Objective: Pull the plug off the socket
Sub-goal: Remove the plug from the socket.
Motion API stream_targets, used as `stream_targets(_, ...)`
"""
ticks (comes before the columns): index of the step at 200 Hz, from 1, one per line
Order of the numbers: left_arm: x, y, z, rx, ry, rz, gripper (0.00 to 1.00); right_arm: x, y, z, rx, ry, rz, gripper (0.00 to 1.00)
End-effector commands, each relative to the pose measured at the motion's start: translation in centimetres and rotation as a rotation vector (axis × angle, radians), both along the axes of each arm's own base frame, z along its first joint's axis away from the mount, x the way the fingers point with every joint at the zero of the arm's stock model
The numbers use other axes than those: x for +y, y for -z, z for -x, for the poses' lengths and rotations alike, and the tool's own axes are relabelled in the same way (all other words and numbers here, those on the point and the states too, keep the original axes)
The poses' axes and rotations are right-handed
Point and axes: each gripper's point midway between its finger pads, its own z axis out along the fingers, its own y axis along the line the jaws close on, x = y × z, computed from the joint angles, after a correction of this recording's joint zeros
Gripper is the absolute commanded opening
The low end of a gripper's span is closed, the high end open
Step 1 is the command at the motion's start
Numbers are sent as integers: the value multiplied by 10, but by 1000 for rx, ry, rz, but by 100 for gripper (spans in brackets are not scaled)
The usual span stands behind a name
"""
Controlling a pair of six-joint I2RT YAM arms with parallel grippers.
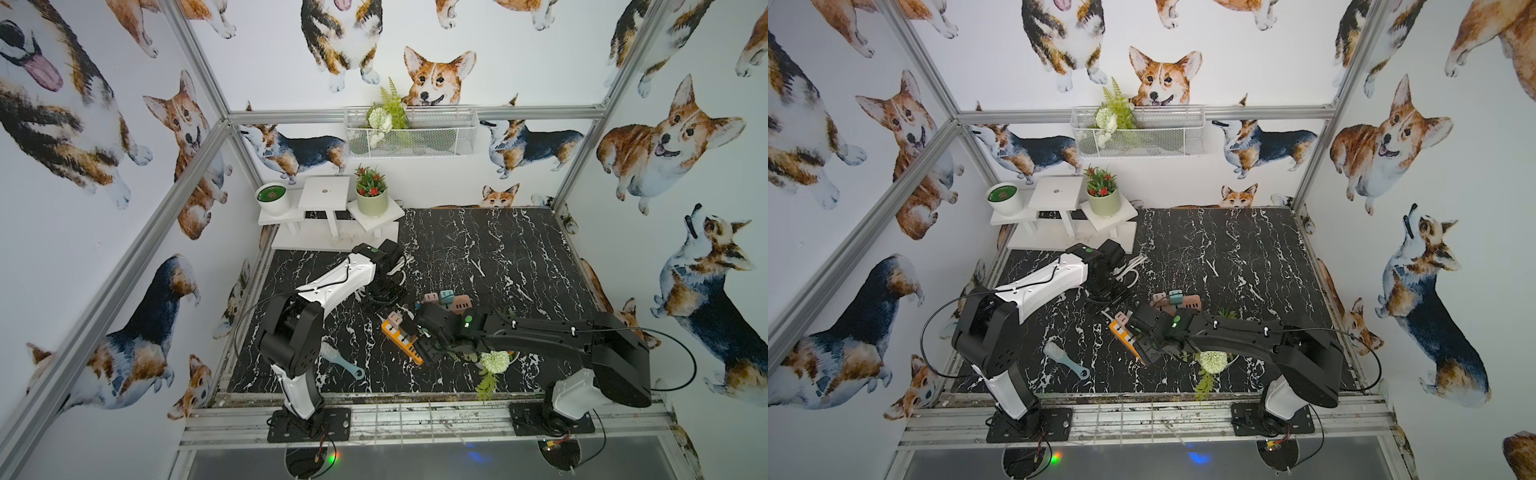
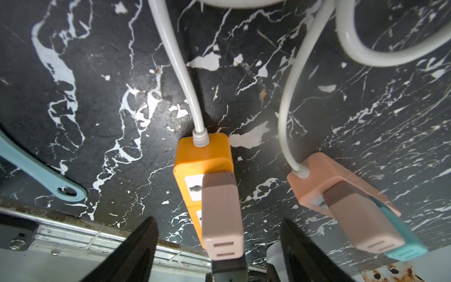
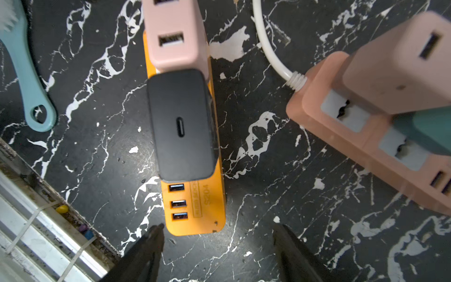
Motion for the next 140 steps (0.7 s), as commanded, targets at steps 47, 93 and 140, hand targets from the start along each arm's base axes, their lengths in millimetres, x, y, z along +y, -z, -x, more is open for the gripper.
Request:
stream_targets(47, 1, -1, 6, 23, -9, -1, 75, 24, 18, -2, -9, -41, -17, 80)
stream_targets(93, 1, -4, 11, 34, -3, -7, 67, 29, 18, -6, -19, -31, -34, 74)
stream_targets(140, -4, 8, 17, 64, -22, 1, 67, 31, 12, -6, -19, -27, -42, 67)
